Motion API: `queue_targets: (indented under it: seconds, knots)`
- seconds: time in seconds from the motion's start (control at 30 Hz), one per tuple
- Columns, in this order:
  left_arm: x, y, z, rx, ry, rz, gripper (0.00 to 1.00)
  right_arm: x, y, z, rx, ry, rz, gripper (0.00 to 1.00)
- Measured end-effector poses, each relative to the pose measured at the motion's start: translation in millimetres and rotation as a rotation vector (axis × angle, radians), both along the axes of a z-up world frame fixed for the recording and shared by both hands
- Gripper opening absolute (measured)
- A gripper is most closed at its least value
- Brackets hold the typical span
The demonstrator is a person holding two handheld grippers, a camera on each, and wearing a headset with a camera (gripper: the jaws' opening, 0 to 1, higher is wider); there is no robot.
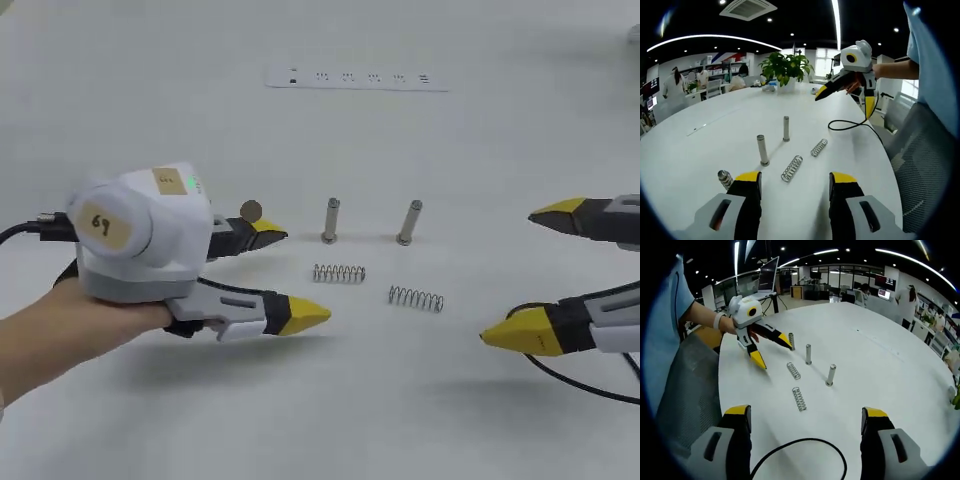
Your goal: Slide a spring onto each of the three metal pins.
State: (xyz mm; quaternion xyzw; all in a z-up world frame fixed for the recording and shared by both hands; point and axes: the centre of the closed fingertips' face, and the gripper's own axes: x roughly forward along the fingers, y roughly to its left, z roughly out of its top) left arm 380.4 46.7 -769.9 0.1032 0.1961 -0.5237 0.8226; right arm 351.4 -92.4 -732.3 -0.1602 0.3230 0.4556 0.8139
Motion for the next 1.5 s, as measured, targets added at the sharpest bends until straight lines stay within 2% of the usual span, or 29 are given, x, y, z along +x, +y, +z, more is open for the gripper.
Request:
queue_targets:
  seconds: [0.17,0.33,0.4,0.43,0.5,0.57,0.67,0.97,1.0,1.5]
  knots:
    - [5.4,-5.5,-8.7,0.001,0.005,-0.002,0.39,-3.9,-2.7,-1.5,-0.004,0.008,-0.009,0.89]
    - [9.0,-7.5,-18.0,0.022,0.002,0.003,0.31,-6.8,-4.0,-2.3,0.0,0.016,-0.023,0.88]
    - [9.6,-7.7,-18.8,0.021,0.003,0.004,0.27,-7.6,-3.6,-2.9,0.001,0.019,-0.024,0.88]
    - [9.7,-8.7,-19.9,0.014,0.014,0.004,0.26,-8.5,-3.4,-3.6,0.001,0.021,-0.025,0.88]
    - [11.7,-9.5,-21.2,0.019,0.002,0.006,0.25,-9.4,-2.7,-4.2,0.003,0.024,-0.028,0.88]
    - [13.7,-10.0,-23.0,0.015,0.01,0.01,0.23,-10.2,-1.7,-5.0,0.007,0.029,-0.032,0.88]
    - [15.9,-10.1,-24.5,0.017,0.005,0.012,0.19,-11.2,-0.7,-5.9,0.009,0.033,-0.035,0.88]
    - [14.4,-11.6,-26.7,0.026,0.008,-0.003,0.15,-10.6,-0.7,-7.0,0.006,0.036,-0.038,0.87]
    - [14.6,-11.0,-27.2,0.035,0.0,-0.003,0.14,-10.5,-0.8,-6.9,0.006,0.036,-0.037,0.87]
    - [11.0,-8.9,-26.3,0.05,-0.005,-0.02,0.08,-10.5,-1.4,-9.2,0.001,0.037,-0.025,0.86]
